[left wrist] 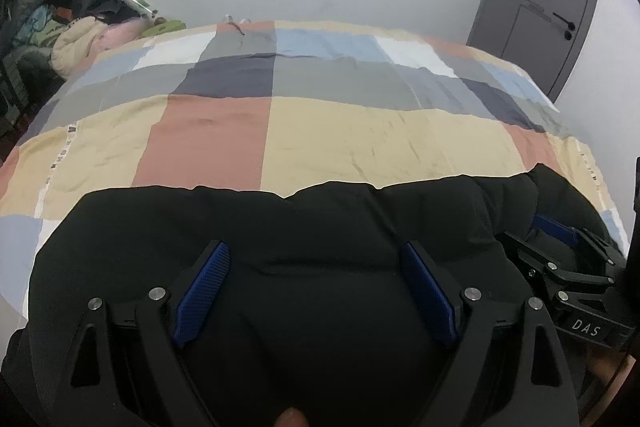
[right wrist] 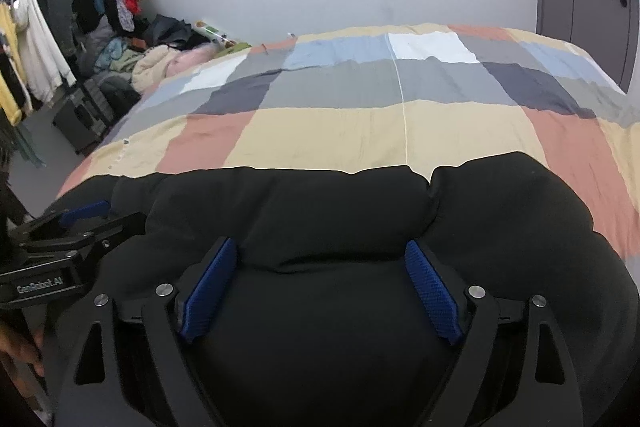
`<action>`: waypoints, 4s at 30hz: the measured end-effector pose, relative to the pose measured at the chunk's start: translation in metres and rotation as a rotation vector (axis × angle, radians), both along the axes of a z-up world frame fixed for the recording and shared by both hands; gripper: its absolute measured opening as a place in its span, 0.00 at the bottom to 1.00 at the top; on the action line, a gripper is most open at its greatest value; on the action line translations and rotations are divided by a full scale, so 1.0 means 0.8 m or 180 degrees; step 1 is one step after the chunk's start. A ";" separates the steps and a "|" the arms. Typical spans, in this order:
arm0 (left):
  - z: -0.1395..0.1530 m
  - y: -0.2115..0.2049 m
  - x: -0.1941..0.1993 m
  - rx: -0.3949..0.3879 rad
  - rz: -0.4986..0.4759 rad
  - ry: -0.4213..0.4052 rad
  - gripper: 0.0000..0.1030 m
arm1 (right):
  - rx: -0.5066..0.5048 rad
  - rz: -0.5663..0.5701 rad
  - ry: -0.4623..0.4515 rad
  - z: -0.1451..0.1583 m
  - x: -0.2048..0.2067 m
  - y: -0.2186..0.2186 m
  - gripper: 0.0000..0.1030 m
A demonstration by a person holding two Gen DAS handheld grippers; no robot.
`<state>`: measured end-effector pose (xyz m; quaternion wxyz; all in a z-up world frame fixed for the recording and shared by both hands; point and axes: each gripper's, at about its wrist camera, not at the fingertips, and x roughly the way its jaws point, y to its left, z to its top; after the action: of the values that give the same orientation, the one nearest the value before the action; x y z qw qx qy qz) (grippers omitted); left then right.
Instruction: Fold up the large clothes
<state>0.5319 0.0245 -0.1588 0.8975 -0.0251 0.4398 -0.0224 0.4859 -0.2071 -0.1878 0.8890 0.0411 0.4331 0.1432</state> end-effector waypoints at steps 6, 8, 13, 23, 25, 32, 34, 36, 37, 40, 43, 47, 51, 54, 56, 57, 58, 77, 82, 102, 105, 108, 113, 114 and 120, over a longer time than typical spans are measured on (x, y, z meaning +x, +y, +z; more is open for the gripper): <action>0.004 0.008 -0.012 -0.0047 -0.0008 0.0001 0.86 | 0.0035 0.0012 0.0014 0.015 -0.016 -0.009 0.83; 0.010 0.019 -0.022 -0.0069 0.0019 0.0005 0.86 | 0.0027 -0.0016 -0.0005 0.025 -0.022 -0.015 0.83; 0.038 0.059 -0.063 0.0006 0.0174 -0.0053 0.86 | -0.0023 -0.0085 -0.0092 0.059 -0.054 -0.051 0.84; 0.047 0.178 -0.136 -0.0219 0.0530 -0.0027 0.86 | 0.0123 -0.0398 -0.0047 0.074 -0.120 -0.148 0.84; 0.037 0.176 -0.146 -0.0212 0.0471 -0.0064 0.86 | 0.0103 -0.0353 -0.0026 0.063 -0.124 -0.145 0.84; 0.003 0.155 -0.153 0.0223 0.0433 -0.0112 0.87 | -0.0079 -0.0244 -0.0012 0.010 -0.127 -0.126 0.86; -0.007 0.158 -0.152 0.0235 0.0455 -0.0092 0.87 | -0.0071 -0.0254 -0.0035 0.002 -0.128 -0.130 0.88; -0.015 0.164 -0.152 0.0153 0.0466 -0.0055 0.87 | -0.0060 -0.0262 -0.0039 -0.005 -0.129 -0.133 0.89; -0.018 0.166 -0.152 0.0131 0.0470 -0.0050 0.87 | -0.0071 -0.0264 -0.0031 -0.008 -0.128 -0.133 0.89; -0.019 0.166 -0.152 0.0134 0.0481 -0.0035 0.87 | -0.0086 -0.0271 -0.0001 -0.008 -0.127 -0.133 0.89; -0.012 0.161 -0.152 0.0215 0.0512 -0.0007 0.87 | -0.0094 -0.0318 0.0053 -0.002 -0.128 -0.134 0.89; 0.004 0.157 -0.158 0.0239 0.0523 0.0002 0.87 | -0.0094 -0.0344 0.0030 0.021 -0.134 -0.134 0.89; 0.035 0.144 -0.171 0.0203 0.0501 -0.0080 0.87 | -0.0038 -0.0335 -0.0098 0.056 -0.146 -0.132 0.90; 0.069 0.129 -0.183 0.0204 0.0473 -0.0174 0.87 | 0.0038 -0.0328 -0.0240 0.090 -0.158 -0.130 0.91; 0.091 0.121 -0.191 0.0178 0.0465 -0.0242 0.87 | 0.0040 -0.0323 -0.0335 0.115 -0.165 -0.126 0.91; 0.106 0.115 -0.196 0.0172 0.0464 -0.0272 0.87 | 0.0045 -0.0320 -0.0375 0.129 -0.167 -0.124 0.91; 0.115 0.110 -0.200 0.0174 0.0464 -0.0290 0.87 | 0.0053 -0.0315 -0.0408 0.139 -0.170 -0.123 0.91; 0.348 -0.001 -0.374 0.0134 0.0241 -0.0907 0.87 | 0.0095 -0.0014 -0.1283 0.365 -0.316 -0.082 1.00; 0.382 -0.022 -0.438 0.0077 0.0196 -0.1033 0.87 | 0.0198 0.0019 -0.1466 0.402 -0.373 -0.081 1.00; 0.378 -0.041 -0.643 -0.0034 0.0235 -0.1283 0.87 | 0.0312 0.0025 -0.1623 0.394 -0.553 -0.051 1.00; 0.364 -0.044 -0.657 -0.0049 0.0219 -0.1228 0.87 | 0.0307 0.0068 -0.1564 0.381 -0.565 -0.043 1.00; 0.346 -0.045 -0.667 -0.0085 0.0197 -0.1163 0.87 | 0.0225 0.0073 -0.1537 0.368 -0.578 -0.037 1.00; 0.318 -0.044 -0.677 -0.0091 0.0209 -0.1074 0.87 | 0.0213 0.0054 -0.1482 0.345 -0.594 -0.038 1.00; 0.313 -0.044 -0.677 -0.0088 0.0205 -0.1056 0.87 | 0.0217 0.0045 -0.1461 0.340 -0.594 -0.039 1.00; 0.289 -0.045 -0.674 -0.0078 0.0170 -0.0998 0.87 | 0.0256 0.0005 -0.1423 0.318 -0.596 -0.046 1.00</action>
<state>-0.0071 -0.0115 0.0720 0.9550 -0.0440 0.2932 -0.0076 0.0091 -0.2442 0.0669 0.9603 0.0434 0.2194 0.1666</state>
